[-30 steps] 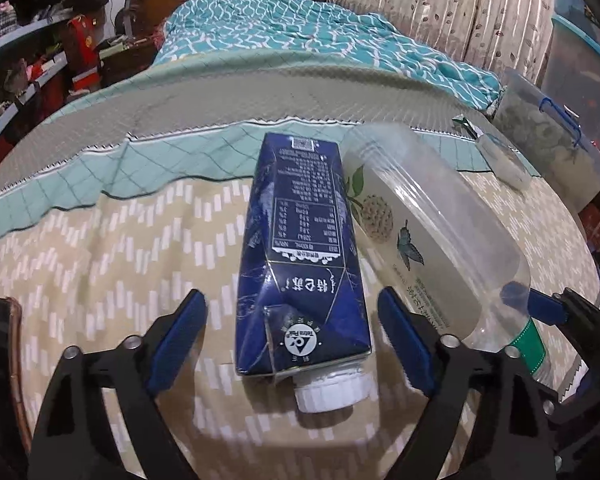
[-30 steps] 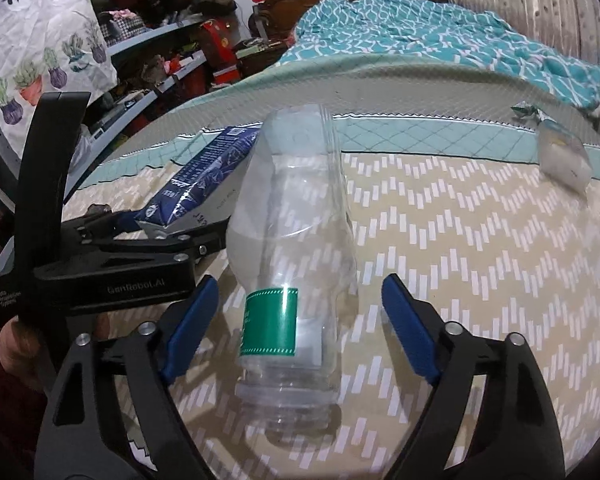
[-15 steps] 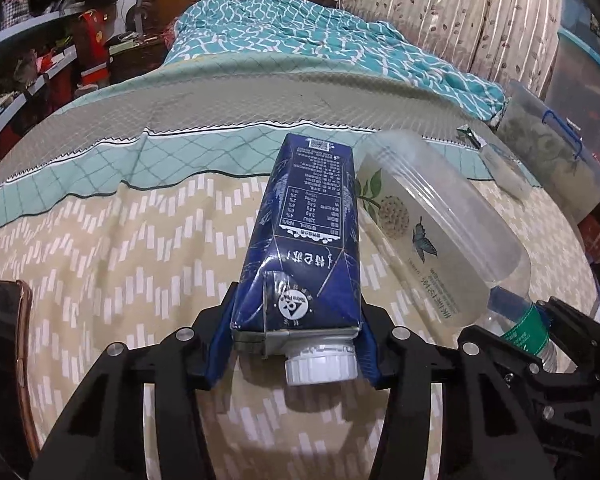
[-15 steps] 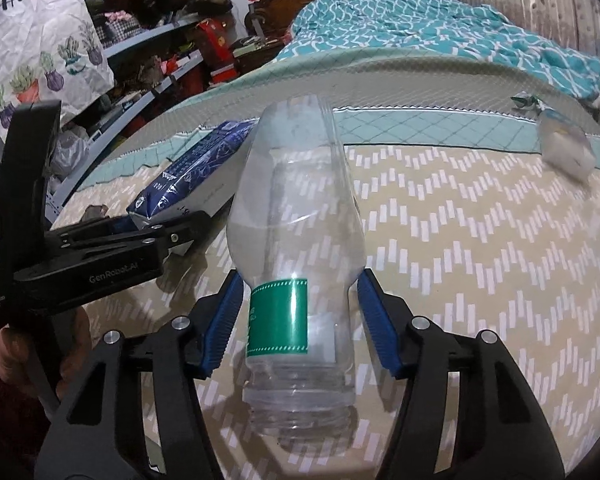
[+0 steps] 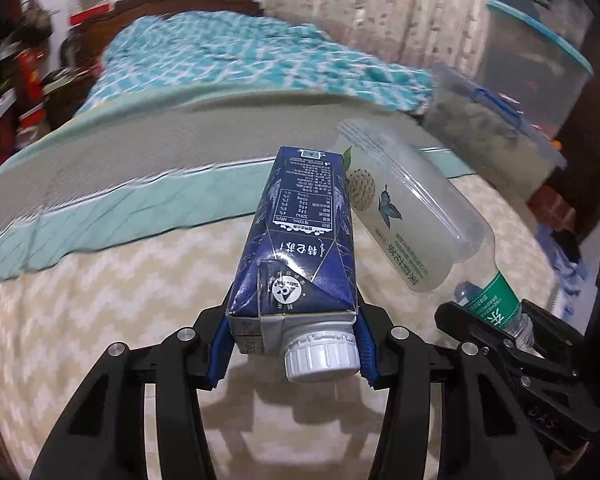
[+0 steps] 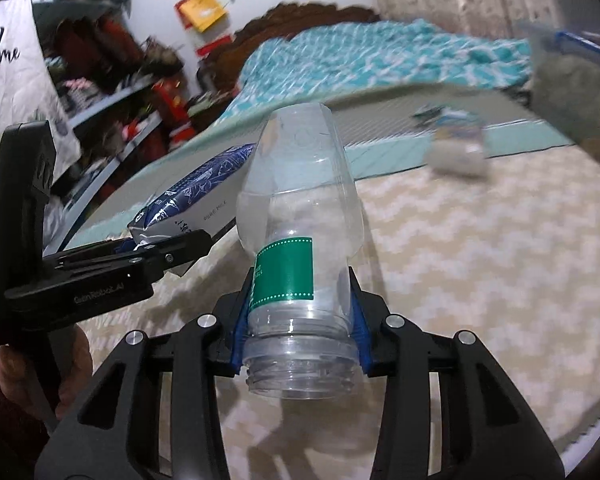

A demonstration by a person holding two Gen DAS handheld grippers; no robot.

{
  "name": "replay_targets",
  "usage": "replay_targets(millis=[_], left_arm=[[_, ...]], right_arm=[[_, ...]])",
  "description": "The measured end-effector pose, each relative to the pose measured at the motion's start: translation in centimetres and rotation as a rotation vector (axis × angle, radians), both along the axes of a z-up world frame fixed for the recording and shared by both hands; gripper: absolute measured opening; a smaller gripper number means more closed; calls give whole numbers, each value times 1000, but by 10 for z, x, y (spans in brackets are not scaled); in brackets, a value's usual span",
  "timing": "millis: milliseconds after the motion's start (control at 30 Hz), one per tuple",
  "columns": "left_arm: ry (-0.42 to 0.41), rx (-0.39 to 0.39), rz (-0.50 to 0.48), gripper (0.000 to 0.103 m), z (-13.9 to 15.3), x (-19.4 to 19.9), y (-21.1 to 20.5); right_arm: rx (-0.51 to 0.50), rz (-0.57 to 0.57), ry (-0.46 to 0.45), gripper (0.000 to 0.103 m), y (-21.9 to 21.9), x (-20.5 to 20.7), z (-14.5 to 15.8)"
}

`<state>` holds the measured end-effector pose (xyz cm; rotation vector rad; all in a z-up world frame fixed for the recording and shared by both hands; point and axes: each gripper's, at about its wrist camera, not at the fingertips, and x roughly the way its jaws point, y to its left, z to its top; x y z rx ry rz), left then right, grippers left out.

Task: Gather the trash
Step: 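Carry carton and bottle over the wastebasket and open both tools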

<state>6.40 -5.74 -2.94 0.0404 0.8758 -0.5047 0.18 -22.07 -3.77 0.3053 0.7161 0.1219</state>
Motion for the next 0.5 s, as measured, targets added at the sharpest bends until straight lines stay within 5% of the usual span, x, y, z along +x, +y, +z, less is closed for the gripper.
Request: replay_targets(millis=[167,500], left_arm=[[-3,10,-126,47,8,3,-61],[4,81,-452,47,3,22,-268]], right_arm=[[19,-153,-33,43,-54,-27,0],[102,-490,-30,43,-210,-59,-5]])
